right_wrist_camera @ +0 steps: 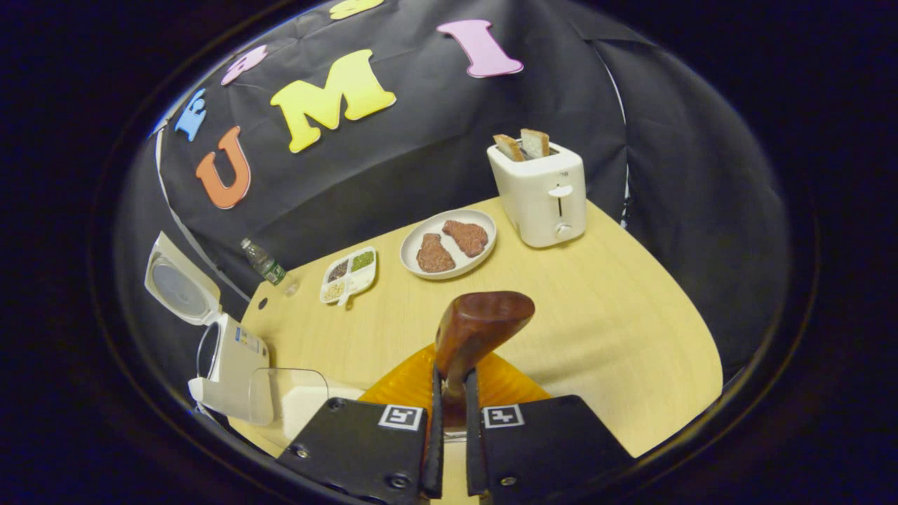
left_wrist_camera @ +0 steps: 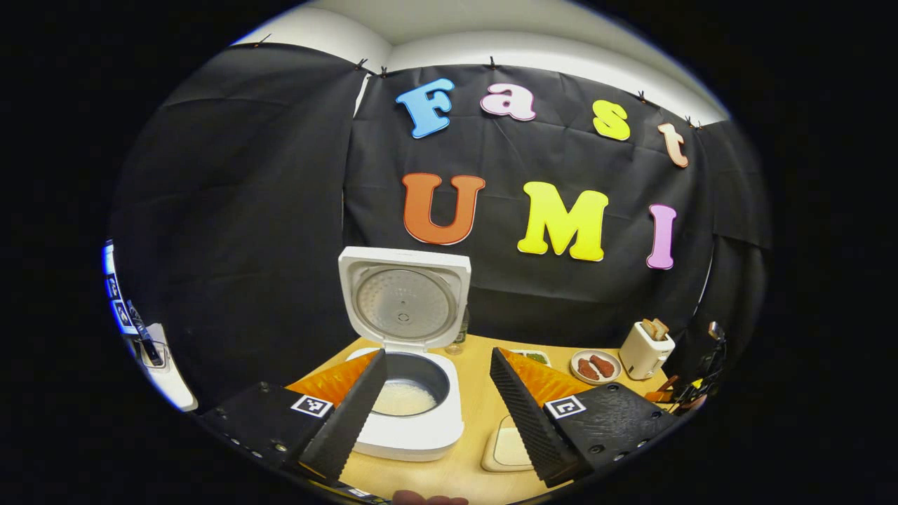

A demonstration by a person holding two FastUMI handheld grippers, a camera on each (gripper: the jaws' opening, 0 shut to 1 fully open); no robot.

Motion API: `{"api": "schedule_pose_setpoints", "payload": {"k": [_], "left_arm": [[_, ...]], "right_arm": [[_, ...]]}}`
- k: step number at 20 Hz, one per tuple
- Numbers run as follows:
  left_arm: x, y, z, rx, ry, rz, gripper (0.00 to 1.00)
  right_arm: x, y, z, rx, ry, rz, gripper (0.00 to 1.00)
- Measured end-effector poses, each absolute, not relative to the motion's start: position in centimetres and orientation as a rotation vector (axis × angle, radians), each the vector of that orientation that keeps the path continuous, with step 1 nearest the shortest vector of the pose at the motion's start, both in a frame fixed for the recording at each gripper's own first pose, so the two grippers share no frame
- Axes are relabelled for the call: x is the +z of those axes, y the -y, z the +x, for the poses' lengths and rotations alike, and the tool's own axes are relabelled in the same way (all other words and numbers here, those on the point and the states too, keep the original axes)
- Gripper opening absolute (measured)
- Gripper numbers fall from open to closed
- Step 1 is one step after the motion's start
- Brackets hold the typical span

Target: Close the left gripper, press the button to open the rice cooker; take a wooden spoon from the chopstick holder with the right hand, scoop a spoonful of rice and pour it into the rice cooker, then put the wooden spoon back into the chopstick holder.

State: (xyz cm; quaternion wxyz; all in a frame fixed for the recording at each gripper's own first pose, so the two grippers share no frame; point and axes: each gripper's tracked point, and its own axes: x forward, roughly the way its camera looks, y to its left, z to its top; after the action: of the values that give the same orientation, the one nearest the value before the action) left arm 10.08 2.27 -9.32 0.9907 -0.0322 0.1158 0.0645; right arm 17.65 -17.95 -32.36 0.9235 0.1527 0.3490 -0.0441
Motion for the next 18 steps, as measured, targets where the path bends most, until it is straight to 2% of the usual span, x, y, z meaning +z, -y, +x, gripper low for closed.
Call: {"api": "schedule_pose_setpoints", "payload": {"k": [6, 11, 15, 18], "left_arm": [[-8.9, -6.6, 8.9, 0.139, -0.198, -0.073, 0.94], [-9.3, -9.6, 8.2, 0.117, -0.185, -0.062, 0.94], [-9.4, -11.7, 7.6, 0.110, -0.184, -0.071, 0.94], [-9.7, -12.9, 7.0, 0.107, -0.190, -0.085, 0.94]], "right_arm": [[-24.9, 14.8, 16.1, -0.098, -0.613, 0.193, 0.13], [-19.6, 7.9, 14.7, -0.034, -0.528, 0.053, 0.11], [-19.2, 2.1, 13.8, 0.020, -0.520, 0.004, 0.11], [-21.9, -0.9, 13.3, 0.052, -0.541, -0.038, 0.10]]}}
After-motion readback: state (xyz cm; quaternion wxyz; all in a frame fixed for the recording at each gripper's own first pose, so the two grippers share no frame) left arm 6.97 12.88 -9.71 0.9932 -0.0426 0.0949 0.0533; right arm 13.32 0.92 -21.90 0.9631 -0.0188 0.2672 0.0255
